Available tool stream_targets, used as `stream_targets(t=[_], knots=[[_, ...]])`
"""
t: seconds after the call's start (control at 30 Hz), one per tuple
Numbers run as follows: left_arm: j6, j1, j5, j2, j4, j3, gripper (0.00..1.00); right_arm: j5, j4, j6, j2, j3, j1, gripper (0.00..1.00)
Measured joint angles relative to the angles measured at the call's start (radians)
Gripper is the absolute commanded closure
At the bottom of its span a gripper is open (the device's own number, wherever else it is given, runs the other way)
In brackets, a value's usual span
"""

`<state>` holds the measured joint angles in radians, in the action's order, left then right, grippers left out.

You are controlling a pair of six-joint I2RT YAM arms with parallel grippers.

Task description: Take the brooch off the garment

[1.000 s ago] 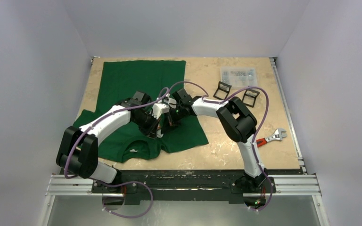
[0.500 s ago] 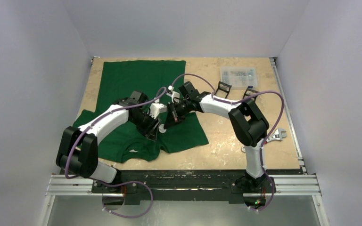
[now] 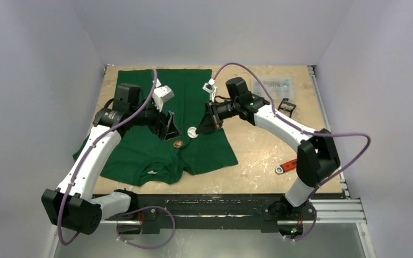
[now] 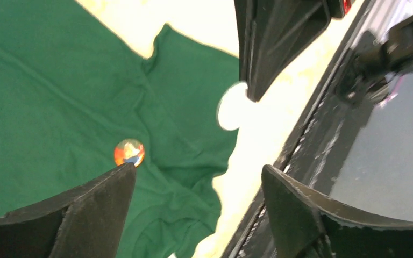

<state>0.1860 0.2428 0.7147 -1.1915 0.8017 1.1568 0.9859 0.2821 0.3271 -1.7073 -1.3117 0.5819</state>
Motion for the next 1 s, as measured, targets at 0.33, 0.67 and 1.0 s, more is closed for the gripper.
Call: stream_targets(t=[0.33, 0.67, 1.0], knots=[[-0.178, 0.000, 0.086, 0.216, -0.136, 0.068, 0.00, 0.138, -0.063, -0.034, 0.220, 0.003, 0.007, 1.00], [-0.358, 0.026, 0.256, 0.227, -0.239, 0.072, 0.02, 0.188, -0.103, 0.027, 0.296, 0.010, 0.007, 1.00], [-0.412, 0.102, 0.200, 0.209, -0.239, 0.056, 0.17, 0.193, -0.258, 0.217, 0.295, 0.060, 0.007, 1.00]])
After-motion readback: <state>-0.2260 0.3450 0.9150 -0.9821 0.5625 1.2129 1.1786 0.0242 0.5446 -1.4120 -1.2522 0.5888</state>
